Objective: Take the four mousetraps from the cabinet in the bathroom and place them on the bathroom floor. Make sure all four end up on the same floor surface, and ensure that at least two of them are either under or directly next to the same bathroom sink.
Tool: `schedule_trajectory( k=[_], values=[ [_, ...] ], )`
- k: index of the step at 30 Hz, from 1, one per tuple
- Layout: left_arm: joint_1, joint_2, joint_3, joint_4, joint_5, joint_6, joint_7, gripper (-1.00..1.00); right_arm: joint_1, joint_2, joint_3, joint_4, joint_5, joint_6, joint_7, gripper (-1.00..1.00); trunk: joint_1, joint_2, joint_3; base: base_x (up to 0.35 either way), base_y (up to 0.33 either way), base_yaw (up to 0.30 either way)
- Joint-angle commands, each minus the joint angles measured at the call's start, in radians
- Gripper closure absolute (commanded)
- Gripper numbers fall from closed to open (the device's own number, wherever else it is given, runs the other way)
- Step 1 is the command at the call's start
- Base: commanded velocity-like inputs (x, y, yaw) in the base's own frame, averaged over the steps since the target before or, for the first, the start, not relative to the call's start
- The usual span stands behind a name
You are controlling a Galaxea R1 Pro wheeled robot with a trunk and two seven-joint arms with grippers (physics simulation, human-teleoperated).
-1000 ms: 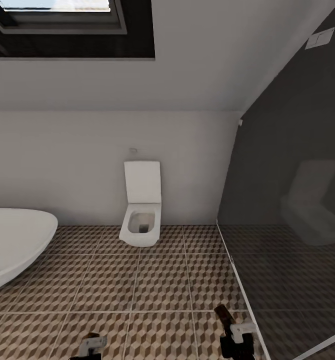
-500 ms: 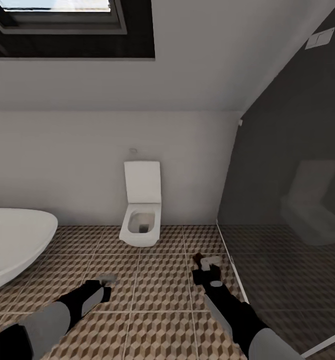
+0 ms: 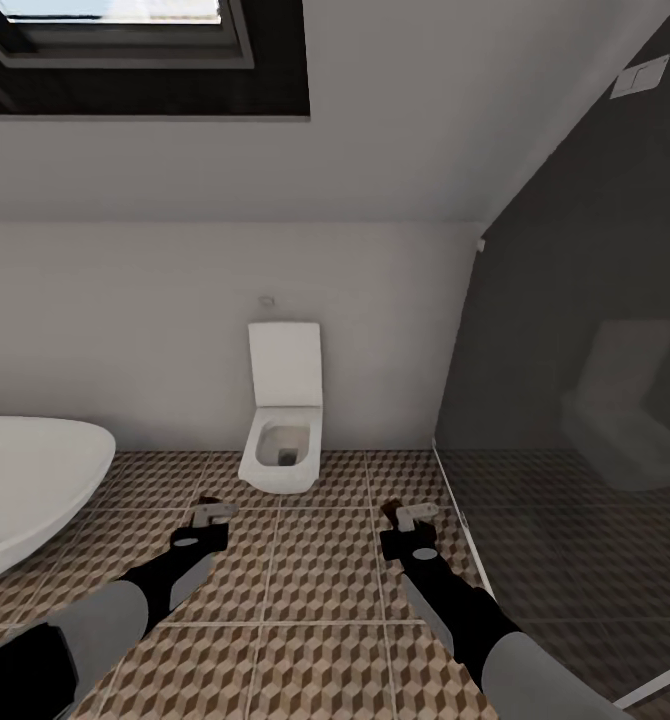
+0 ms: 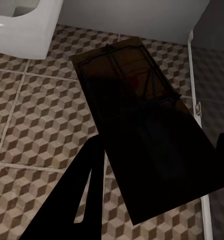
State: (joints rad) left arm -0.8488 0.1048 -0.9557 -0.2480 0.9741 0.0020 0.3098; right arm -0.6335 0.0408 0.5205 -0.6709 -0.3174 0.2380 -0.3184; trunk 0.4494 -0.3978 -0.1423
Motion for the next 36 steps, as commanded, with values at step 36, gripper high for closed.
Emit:
schedule_trajectory(
  k=[36],
  values=[
    [-0.001,-0.004,-0.014,-0.004,0.005,-0.023,-0.001,1.0,-0.002,0.0,0.009,-0.012,-0.011,-0.048,-0.013,1.0,0.058,-0.107,-0.059,0.0,0.0,0.0]
  ],
)
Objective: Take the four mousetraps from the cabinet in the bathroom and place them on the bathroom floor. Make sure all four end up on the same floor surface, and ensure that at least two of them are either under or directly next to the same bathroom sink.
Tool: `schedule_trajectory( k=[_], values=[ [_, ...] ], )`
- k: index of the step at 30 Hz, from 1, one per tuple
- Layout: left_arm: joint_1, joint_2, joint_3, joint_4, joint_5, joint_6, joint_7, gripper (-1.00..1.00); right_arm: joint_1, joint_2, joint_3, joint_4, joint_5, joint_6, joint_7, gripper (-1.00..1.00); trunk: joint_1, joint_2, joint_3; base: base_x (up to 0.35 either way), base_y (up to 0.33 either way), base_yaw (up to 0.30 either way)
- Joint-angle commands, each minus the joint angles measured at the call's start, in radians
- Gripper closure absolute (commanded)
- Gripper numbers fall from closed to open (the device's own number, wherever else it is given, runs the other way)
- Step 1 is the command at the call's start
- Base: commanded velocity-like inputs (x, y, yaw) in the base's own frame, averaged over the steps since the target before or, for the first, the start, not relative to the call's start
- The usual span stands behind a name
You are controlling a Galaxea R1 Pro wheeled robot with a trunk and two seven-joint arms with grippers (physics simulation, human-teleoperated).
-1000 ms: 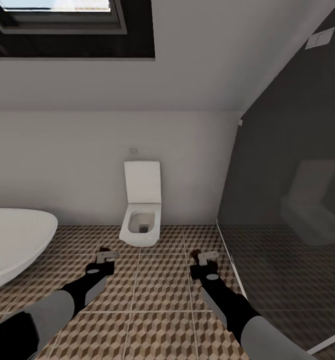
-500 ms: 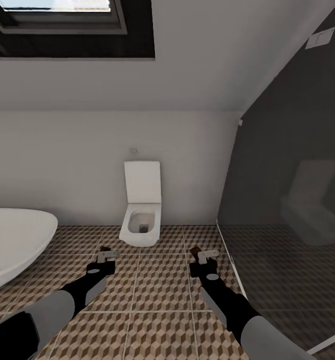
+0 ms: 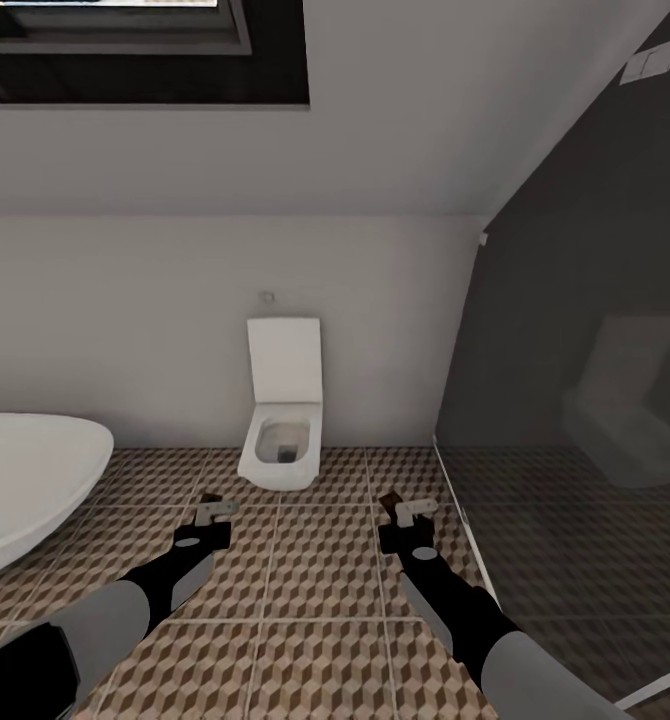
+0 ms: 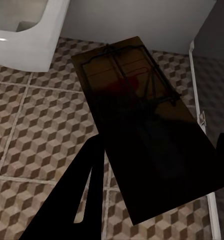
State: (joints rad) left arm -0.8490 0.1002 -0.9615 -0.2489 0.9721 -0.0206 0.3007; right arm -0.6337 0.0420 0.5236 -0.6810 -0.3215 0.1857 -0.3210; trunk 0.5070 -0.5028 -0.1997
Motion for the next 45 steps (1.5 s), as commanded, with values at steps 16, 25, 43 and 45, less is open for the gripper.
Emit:
schedule_trajectory(
  k=[16,25,43,45],
  values=[
    [-0.001,-0.001,-0.009,-0.007,0.007,-0.001,0.008,1.0,-0.001,0.004,0.009,-0.003,-0.007,0.004,-0.01,1.0,0.062,-0.114,-0.077,0.0,0.0,0.0],
    [-0.001,-0.002,-0.009,-0.008,0.007,-0.001,0.008,1.0,-0.001,0.004,0.009,-0.003,-0.008,0.004,-0.01,1.0,0.096,-0.177,-0.12,0.0,0.0,0.0],
    [-0.001,-0.006,-0.009,-0.027,0.007,0.001,0.008,1.0,-0.001,0.006,0.009,-0.005,-0.008,0.006,-0.009,1.0,0.165,-0.303,-0.205,0.0,0.0,0.0],
    [-0.001,-0.006,-0.009,-0.027,0.007,0.001,0.008,1.0,-0.001,0.006,0.009,-0.005,-0.008,0.006,-0.009,1.0,0.173,-0.317,-0.214,0.0,0.0,0.0]
  ],
)
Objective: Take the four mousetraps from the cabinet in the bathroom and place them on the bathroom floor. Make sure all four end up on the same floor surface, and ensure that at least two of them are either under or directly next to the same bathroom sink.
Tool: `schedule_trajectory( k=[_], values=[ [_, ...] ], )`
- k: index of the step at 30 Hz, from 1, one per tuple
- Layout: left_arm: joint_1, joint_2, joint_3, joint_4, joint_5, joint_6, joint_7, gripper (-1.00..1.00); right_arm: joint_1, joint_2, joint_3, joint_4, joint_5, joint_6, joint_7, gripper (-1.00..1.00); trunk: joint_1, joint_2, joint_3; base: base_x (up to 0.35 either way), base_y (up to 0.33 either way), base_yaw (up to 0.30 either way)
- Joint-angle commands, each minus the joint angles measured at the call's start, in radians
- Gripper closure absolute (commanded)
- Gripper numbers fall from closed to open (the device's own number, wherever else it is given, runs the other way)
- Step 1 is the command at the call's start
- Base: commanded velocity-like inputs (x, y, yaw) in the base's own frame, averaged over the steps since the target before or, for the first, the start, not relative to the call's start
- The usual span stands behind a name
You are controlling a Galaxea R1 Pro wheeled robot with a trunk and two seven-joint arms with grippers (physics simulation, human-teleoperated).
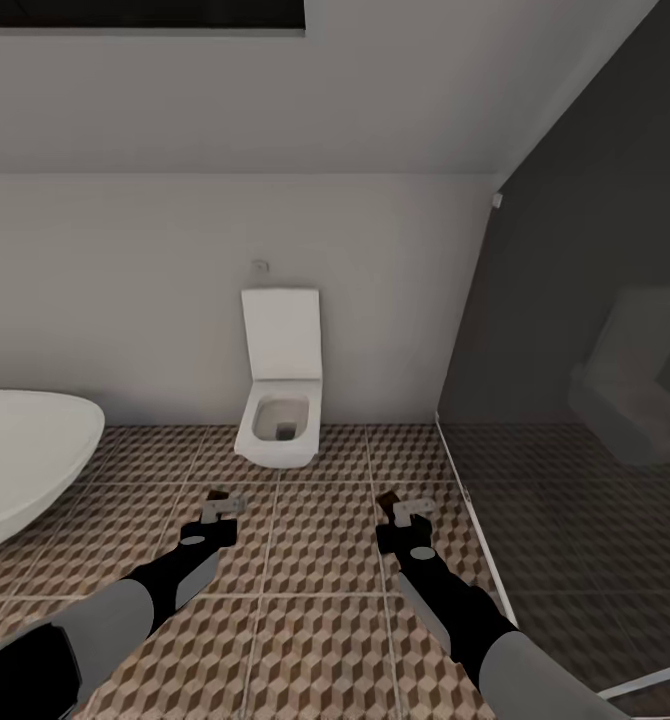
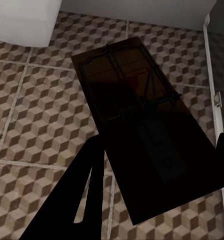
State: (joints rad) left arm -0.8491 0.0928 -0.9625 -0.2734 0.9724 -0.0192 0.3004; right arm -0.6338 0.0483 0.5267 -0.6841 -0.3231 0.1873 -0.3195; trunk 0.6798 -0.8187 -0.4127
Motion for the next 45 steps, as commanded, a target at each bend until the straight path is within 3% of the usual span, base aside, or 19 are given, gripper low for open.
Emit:
schedule_trajectory(
  k=[1,45],
  values=[
    [-0.001,0.001,-0.009,-0.003,0.006,-0.001,0.008,1.0,-0.001,-0.001,0.006,-0.002,-0.007,0.004,-0.01,1.0,0.004,-0.008,-0.006,0.0,0.0,0.0],
    [-0.001,-0.005,-0.009,-0.003,0.006,-0.001,0.008,1.0,-0.001,0.002,0.007,-0.002,-0.008,0.004,-0.01,1.0,0.173,-0.316,-0.214,0.0,0.0,0.0]
  ],
)
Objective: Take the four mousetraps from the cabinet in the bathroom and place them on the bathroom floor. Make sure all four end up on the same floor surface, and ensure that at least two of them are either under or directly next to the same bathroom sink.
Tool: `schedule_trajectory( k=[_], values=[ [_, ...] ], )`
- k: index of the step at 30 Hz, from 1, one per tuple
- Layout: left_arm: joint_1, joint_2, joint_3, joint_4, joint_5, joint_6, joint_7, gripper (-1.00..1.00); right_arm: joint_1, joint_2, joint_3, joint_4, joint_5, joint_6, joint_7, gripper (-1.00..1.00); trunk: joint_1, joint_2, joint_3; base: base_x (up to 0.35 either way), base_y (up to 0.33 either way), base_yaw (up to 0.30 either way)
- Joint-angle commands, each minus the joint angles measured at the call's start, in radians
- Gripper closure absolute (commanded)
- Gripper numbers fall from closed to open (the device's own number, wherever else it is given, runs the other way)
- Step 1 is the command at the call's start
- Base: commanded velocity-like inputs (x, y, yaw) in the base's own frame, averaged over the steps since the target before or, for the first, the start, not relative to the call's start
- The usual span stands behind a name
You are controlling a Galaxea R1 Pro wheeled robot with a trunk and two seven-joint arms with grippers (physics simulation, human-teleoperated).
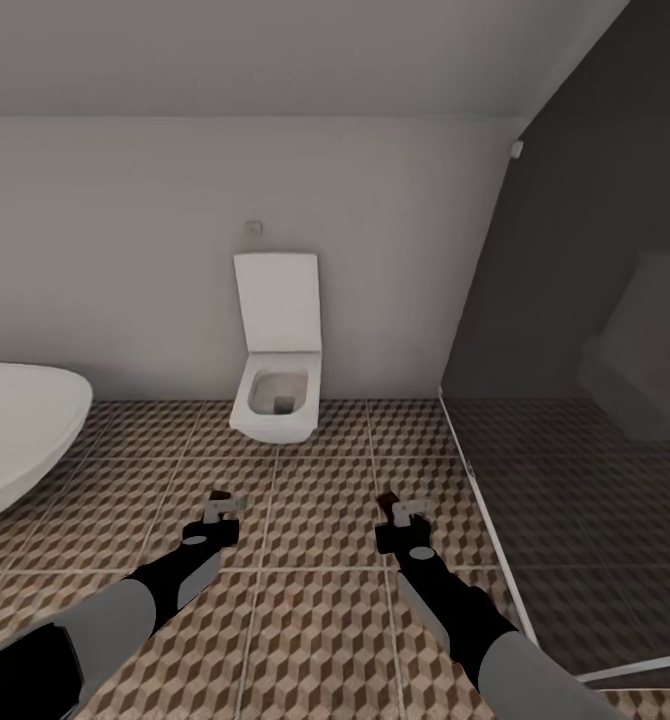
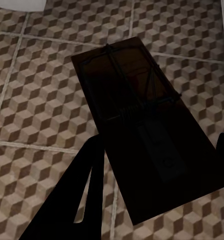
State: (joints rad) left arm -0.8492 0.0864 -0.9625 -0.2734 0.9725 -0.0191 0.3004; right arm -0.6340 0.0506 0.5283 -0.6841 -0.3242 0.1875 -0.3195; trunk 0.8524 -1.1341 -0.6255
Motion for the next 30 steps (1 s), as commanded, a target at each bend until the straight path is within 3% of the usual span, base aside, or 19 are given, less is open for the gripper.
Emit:
schedule_trajectory(
  k=[1,13,30],
  values=[
    [-0.001,0.001,-0.009,-0.003,0.006,-0.001,0.008,1.0,0.0,-0.001,0.006,-0.002,-0.007,0.004,-0.01,1.0,0.004,-0.008,-0.006,0.0,0.0,0.0],
    [-0.001,0.001,-0.028,-0.003,0.006,-0.001,0.008,1.0,-0.001,0.0,0.006,-0.002,-0.007,0.004,-0.01,1.0,0.05,-0.092,-0.062,0.0,0.0,0.0],
    [-0.001,0.0,-0.03,-0.003,0.006,-0.001,0.008,1.0,-0.001,0.0,0.006,-0.002,-0.007,0.004,-0.01,1.0,0.115,-0.211,-0.143,0.0,0.0,0.0]
  ],
)
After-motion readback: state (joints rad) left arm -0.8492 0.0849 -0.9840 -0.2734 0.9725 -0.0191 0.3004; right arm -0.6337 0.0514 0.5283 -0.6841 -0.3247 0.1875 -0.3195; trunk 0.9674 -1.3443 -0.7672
